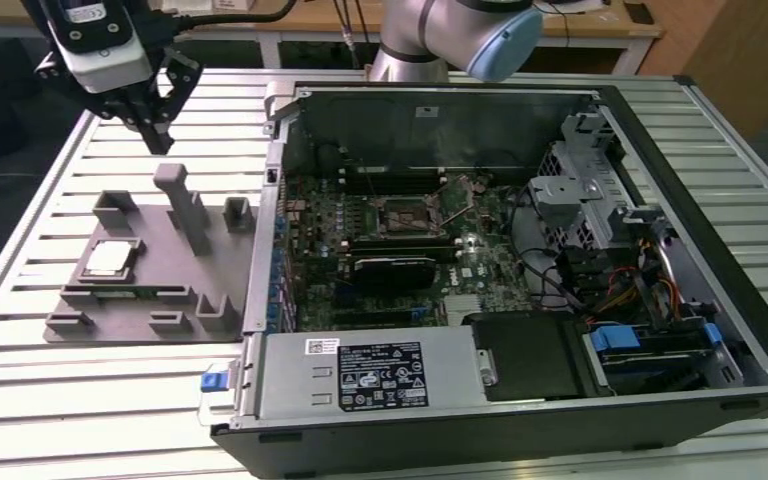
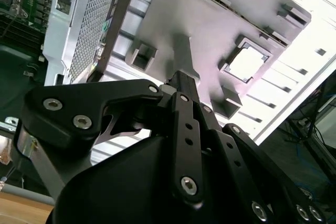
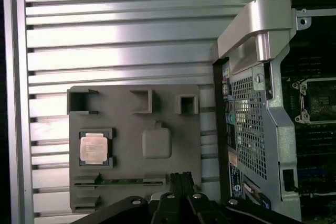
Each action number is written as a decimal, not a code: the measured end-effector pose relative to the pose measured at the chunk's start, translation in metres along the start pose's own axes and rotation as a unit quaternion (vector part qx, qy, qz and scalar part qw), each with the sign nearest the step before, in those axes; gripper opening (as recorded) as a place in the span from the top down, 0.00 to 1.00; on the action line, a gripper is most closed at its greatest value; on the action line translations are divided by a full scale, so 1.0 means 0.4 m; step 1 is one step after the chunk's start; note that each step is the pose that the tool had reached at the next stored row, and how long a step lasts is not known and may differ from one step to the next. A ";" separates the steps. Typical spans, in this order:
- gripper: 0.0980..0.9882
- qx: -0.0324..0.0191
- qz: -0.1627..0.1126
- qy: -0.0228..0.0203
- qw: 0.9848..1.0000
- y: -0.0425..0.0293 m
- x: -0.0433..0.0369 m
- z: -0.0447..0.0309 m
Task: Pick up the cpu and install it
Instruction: 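Reach for the cpu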
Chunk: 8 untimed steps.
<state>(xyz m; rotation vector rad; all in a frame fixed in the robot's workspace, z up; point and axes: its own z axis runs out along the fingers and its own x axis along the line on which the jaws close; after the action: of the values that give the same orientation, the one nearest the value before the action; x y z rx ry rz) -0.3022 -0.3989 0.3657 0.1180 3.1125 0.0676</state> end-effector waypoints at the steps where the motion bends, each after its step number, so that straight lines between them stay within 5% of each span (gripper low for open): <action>1: 0.99 0.000 0.000 0.000 1.000 0.000 0.003 0.001; 8: 0.99 0.000 0.000 0.000 1.000 -0.003 0.028 0.009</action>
<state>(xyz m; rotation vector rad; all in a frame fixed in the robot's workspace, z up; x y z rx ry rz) -0.3133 -0.3989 0.3617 0.1180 3.1125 0.0676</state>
